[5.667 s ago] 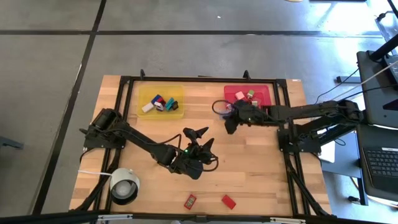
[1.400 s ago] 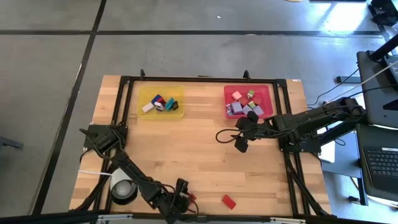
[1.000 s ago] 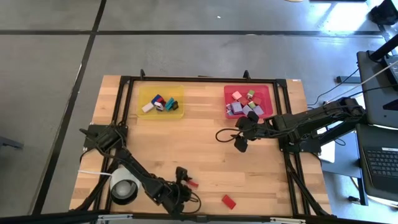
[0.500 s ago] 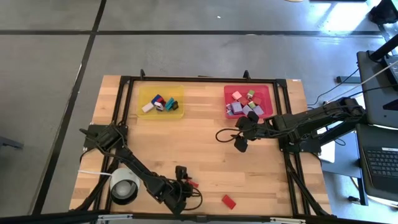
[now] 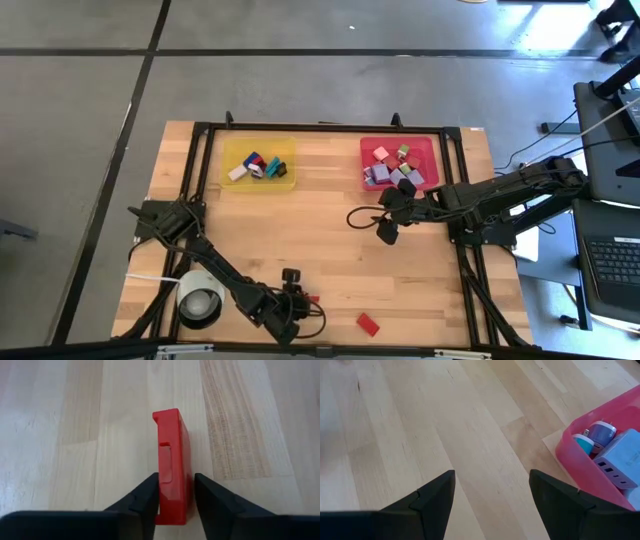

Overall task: Pick & Place Office items
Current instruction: Put the left red digital clock into the yellow bin

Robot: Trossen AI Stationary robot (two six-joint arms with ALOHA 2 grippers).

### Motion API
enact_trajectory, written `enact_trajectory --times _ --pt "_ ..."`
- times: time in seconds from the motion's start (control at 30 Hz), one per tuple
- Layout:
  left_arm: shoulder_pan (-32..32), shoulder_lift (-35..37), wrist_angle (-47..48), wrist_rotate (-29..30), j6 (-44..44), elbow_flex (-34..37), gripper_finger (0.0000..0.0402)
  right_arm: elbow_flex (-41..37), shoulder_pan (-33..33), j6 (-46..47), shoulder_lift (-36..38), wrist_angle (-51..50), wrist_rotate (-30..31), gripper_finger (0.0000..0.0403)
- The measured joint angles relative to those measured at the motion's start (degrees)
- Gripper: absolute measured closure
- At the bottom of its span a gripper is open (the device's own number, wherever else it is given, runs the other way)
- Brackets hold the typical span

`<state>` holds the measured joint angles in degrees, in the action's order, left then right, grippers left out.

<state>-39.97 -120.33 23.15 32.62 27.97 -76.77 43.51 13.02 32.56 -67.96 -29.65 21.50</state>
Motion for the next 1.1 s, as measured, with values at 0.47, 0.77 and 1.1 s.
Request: enact_trajectory --times 0.47,0.77,1.1 --pt "5.3 9.4 7.6 5.5 19.3 0.1 0.0340 0.0 0.0 1.1 0.0 -0.1 -2.6 0.0145" --pt "17.9 21.1 27.1 19.0 20.0 0.1 0.0335 0.0 0.0 -0.4 0.0 0.0 -2.9 0.0145" --pt "41.0 24.5 42.8 9.9 19.7 0.2 0.0334 0.0 0.0 -2.8 0.0 0.0 -2.9 0.0145"
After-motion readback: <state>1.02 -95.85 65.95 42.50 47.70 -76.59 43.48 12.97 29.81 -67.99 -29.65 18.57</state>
